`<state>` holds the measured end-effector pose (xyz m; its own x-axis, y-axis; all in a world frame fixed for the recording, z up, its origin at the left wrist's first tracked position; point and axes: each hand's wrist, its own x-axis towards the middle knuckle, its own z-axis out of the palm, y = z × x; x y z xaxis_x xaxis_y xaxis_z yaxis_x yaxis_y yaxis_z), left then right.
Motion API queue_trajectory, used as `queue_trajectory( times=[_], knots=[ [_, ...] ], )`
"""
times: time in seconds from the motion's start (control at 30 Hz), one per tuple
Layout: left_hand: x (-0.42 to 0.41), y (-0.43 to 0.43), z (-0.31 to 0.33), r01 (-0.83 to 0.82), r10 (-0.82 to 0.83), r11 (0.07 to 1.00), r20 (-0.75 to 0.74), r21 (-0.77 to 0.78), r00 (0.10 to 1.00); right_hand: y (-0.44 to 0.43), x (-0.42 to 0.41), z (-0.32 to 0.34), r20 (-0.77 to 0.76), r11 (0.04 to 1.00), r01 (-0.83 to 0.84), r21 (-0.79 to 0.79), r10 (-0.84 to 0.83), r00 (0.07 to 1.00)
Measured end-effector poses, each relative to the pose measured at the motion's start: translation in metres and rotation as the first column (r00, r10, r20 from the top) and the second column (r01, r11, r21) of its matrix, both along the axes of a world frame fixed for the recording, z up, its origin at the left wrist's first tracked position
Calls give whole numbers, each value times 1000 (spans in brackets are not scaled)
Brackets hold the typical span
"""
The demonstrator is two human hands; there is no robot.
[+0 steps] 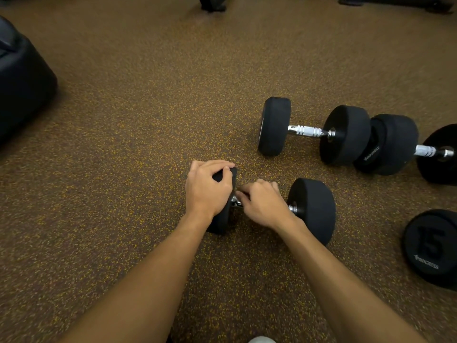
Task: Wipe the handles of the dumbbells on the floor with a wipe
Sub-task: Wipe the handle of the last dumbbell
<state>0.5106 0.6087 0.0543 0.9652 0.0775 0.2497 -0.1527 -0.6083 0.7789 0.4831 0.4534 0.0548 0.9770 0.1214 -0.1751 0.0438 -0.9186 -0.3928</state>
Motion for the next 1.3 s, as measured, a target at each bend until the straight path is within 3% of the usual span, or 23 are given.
queue_trajectory(
  times=[0.2, 0.3, 0.4, 0.5, 0.67, 0.83, 0.93, 1.0, 1.17, 1.3],
  knots=[
    [-1, 0, -1, 7, -7, 1000, 9, 4, 1000, 3, 4, 4, -47, 1000, 4, 14, -3, 999],
    [0, 0, -1, 2, -2, 1000, 5, 3, 1000, -1, -4, 0, 59, 997, -76, -12, 76, 995],
    [-2, -1, 0, 7, -7, 1000, 3, 8, 1000, -12, -15, -4, 142, 998, -28, 52, 20, 990],
    [-4, 1, 1, 2, -2, 1000, -1, 8, 1000, -18, -16, -4, 85, 996, 70, 60, -75, 994],
    [-5, 0, 3, 5, -5, 1000, 5, -4, 1000, -3, -16, -4, 86, 998, 14, 68, -20, 996],
    [-5, 1, 1, 0, 0, 1000, -4, -18, 1000, -18, -11, -2, 37, 995, 103, 12, -104, 994],
    [-6, 1, 2, 7, -7, 1000, 9, -12, 1000, -9, -6, -1, 9, 999, 37, 33, -38, 999],
    [-6, 1, 2, 4, -4, 1000, 10, -13, 1000, -5, -8, -4, 32, 995, 0, 96, -3, 999],
    [-6, 1, 1, 2, -2, 1000, -5, -20, 1000, -23, -13, -13, 105, 983, 121, 142, -136, 985],
    [-5, 1, 2, 0, 0, 1000, 4, -10, 1000, -7, -10, -11, 99, 991, 39, 125, -52, 994]
  ],
)
